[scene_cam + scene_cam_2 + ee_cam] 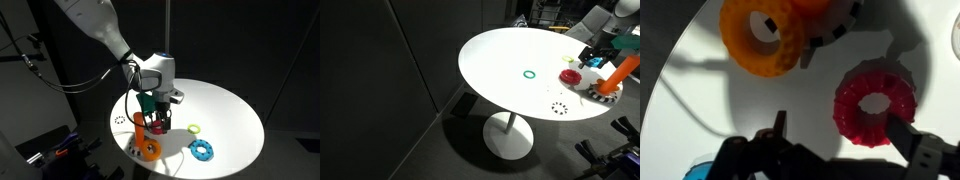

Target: Put the red ring through the pole

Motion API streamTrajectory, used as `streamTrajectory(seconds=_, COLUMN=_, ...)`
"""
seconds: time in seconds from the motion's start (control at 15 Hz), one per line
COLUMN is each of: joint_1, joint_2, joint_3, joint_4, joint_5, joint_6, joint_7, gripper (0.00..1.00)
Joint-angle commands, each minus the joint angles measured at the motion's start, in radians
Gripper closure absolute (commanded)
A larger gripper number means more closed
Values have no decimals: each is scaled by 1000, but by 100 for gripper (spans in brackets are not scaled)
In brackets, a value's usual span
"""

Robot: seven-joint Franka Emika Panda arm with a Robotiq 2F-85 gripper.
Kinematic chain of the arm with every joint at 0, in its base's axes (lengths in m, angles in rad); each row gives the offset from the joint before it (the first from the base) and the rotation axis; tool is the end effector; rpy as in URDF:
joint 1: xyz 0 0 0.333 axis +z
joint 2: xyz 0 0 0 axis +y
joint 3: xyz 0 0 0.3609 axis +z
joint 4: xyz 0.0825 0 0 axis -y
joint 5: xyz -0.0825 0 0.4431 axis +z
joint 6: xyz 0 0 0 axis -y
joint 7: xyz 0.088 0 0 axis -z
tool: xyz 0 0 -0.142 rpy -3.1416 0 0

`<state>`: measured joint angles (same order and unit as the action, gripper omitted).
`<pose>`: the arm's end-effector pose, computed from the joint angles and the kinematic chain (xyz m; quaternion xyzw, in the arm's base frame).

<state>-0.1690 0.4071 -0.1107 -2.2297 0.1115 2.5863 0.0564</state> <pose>0.5627 -0.1650 0.1390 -0.9773 0.2105 0.0222 0.0088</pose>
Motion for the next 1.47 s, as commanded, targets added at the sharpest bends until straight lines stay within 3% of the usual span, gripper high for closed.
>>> streamTrajectory(seconds=0.0, joint_1=2, joint_2=35, joint_3=0, joint_4=49, joint_5=-5, joint_6=-16, joint_7=-14, gripper=0)
streamTrajectory(seconds=1.4, joint_1=-8, joint_2=126, joint_3=11, joint_4=114, joint_5=4, joint_6=-23, joint_7=-26, gripper=0)
